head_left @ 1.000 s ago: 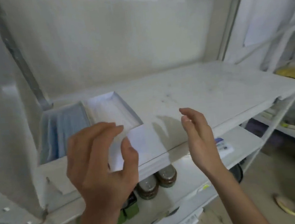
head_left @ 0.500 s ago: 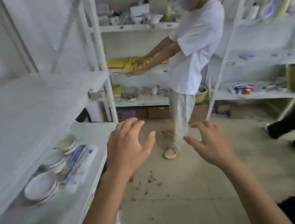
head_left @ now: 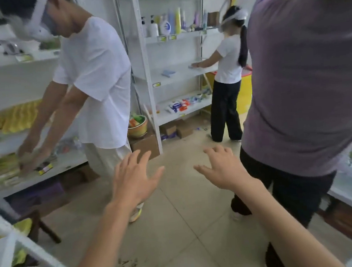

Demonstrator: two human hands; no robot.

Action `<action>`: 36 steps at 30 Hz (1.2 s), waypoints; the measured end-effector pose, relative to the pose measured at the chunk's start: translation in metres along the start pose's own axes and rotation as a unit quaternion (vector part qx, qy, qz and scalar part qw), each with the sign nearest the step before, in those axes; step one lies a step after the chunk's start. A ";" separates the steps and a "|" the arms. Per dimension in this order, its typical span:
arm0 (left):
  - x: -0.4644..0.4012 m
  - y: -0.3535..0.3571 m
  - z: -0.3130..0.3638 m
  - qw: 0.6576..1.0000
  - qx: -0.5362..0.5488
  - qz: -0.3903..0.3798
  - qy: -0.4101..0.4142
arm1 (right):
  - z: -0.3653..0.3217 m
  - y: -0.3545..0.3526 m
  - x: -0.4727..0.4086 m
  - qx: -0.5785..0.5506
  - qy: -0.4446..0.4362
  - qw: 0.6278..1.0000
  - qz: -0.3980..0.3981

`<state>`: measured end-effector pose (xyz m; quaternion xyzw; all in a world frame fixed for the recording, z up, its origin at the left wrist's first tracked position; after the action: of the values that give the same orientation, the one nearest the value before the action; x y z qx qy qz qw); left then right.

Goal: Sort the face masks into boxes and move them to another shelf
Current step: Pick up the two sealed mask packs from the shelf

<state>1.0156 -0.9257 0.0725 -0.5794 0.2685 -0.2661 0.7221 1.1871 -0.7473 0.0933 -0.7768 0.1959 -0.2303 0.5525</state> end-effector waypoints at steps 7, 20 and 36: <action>-0.059 0.015 -0.013 0.999 0.038 -0.017 -0.004 | 0.008 0.000 -0.059 -0.015 0.003 1.000 -0.020; -0.219 0.031 -0.057 0.996 0.084 -0.026 0.004 | -0.021 -0.006 -0.240 -0.004 -0.015 1.000 -0.014; -0.441 0.090 -0.032 0.994 0.087 -0.051 0.051 | 0.031 -0.005 -0.438 -0.050 0.035 0.998 -0.003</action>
<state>0.6851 -0.6248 0.0138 -0.5134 0.2505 -0.3539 0.7405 0.8471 -0.4765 0.0277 -0.7956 0.2240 -0.2495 0.5046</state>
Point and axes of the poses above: each hand's wrist, its own x-axis away from the middle knuckle, its own y-axis out of the palm, z = x × y, the point moved 5 cm from there along -x, towards the middle knuckle, and after that the axes turned 10 degrees about -z, right-handed, at the moved point
